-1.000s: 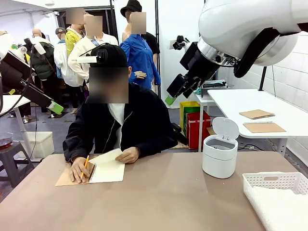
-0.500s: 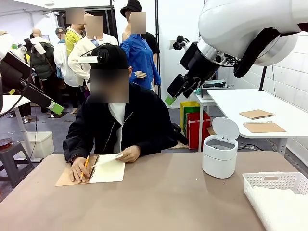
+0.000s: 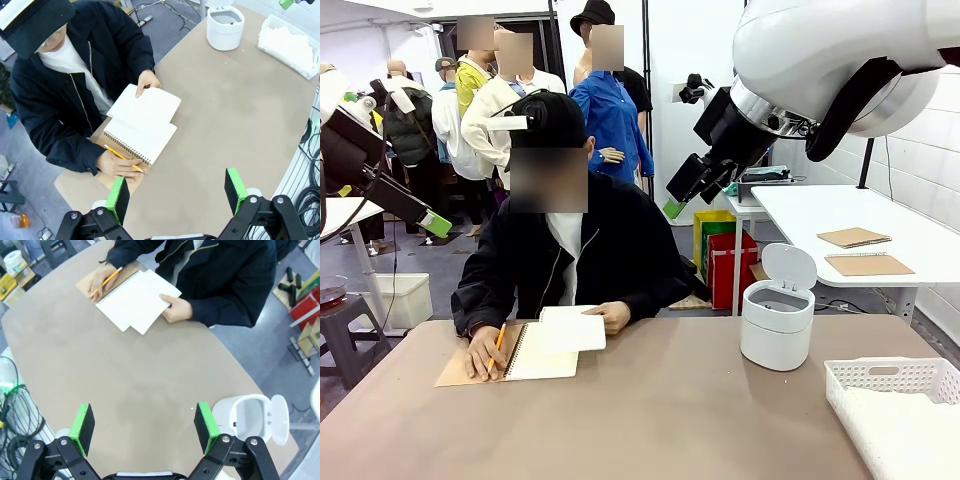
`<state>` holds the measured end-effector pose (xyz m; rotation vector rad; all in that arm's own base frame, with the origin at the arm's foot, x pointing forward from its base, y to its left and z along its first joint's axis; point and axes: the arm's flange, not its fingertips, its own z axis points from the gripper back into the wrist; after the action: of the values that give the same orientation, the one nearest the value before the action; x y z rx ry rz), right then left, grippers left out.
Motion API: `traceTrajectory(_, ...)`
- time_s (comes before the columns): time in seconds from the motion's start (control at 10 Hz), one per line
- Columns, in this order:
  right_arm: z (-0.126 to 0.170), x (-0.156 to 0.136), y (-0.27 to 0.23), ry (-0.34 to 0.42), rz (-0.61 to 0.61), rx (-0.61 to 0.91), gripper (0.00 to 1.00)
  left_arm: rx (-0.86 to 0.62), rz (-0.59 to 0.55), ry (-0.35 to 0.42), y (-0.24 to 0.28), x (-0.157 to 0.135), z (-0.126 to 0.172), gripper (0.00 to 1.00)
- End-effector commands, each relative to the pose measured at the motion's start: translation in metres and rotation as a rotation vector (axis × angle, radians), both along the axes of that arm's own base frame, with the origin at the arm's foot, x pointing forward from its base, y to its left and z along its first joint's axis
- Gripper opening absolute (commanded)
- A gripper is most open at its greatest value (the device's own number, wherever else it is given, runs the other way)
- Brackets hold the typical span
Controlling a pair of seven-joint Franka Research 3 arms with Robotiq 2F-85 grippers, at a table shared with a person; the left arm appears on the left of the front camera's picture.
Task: Sort the paper based on its condition.
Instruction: If a person hands you a paper, place it in the Organizing basket , and if it's crumpled, put it in the Trash can.
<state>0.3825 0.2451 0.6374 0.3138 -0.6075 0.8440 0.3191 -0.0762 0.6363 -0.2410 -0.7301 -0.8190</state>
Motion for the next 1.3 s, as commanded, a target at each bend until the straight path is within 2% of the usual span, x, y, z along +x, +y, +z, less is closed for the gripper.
traceTrajectory(0.0, -0.0005, 0.0002, 0.0000, 0.007, -0.001, 0.010, 1.00, -0.005, 0.006, 0.008, -0.0006, -0.0004, 0.0008, 1.00)
traceTrajectory(1.2, -0.0005, 0.0002, 0.0000, 0.007, -0.001, 0.010, 1.00, -0.005, 0.006, 0.008, -0.0006, -0.0004, 0.0008, 1.00)
